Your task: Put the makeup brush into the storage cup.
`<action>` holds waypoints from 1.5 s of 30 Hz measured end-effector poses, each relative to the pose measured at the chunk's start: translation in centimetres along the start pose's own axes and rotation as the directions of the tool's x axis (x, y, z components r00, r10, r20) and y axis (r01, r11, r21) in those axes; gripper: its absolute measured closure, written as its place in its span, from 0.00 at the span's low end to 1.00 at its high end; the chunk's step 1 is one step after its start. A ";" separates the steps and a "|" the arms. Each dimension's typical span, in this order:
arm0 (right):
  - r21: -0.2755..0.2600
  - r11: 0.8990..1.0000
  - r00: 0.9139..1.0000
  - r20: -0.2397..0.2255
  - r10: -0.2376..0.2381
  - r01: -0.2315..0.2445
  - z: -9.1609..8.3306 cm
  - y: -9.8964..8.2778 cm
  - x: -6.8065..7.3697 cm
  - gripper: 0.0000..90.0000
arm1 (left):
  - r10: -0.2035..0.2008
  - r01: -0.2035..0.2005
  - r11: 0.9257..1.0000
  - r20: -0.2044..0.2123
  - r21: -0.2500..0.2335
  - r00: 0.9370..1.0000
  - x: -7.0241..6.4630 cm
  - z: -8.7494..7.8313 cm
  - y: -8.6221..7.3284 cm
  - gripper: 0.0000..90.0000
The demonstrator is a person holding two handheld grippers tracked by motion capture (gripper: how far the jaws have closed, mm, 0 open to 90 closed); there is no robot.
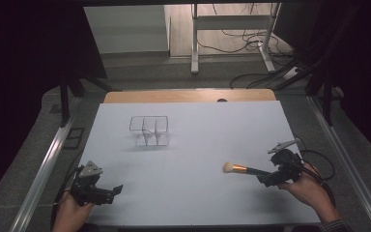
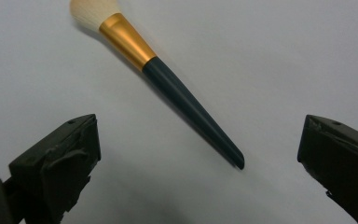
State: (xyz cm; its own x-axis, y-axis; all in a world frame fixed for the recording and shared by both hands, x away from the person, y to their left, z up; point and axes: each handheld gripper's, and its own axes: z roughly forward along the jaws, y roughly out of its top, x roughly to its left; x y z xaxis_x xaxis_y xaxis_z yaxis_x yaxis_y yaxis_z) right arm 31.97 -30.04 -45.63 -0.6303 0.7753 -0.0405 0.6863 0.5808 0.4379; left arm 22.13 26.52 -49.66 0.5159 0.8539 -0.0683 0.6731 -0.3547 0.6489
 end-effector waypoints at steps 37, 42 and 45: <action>0.029 0.997 0.997 -0.042 -0.072 0.073 3.1 3.9 2.0 0.01 | -0.002 0.002 1.000 0.009 0.017 1.000 0.0 0.2 -0.1 0.00; 0.029 0.995 0.994 -0.051 -0.092 0.094 3.4 4.5 2.6 0.02 | -0.002 0.002 1.000 0.010 0.017 1.000 0.0 0.2 -0.1 0.00; 0.030 0.994 0.993 -0.052 -0.106 0.108 3.7 4.9 2.9 0.03 | -0.001 0.001 1.000 0.011 0.019 1.000 0.0 0.3 -0.1 0.00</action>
State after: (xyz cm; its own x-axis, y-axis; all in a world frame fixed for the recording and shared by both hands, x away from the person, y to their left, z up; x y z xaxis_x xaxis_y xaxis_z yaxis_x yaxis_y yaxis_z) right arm 34.78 -24.05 -46.91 -0.7175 0.6954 -0.0395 0.6252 0.6680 0.4037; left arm 22.24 26.45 -49.91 0.5208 0.8502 -0.0774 0.6837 -0.3611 0.6342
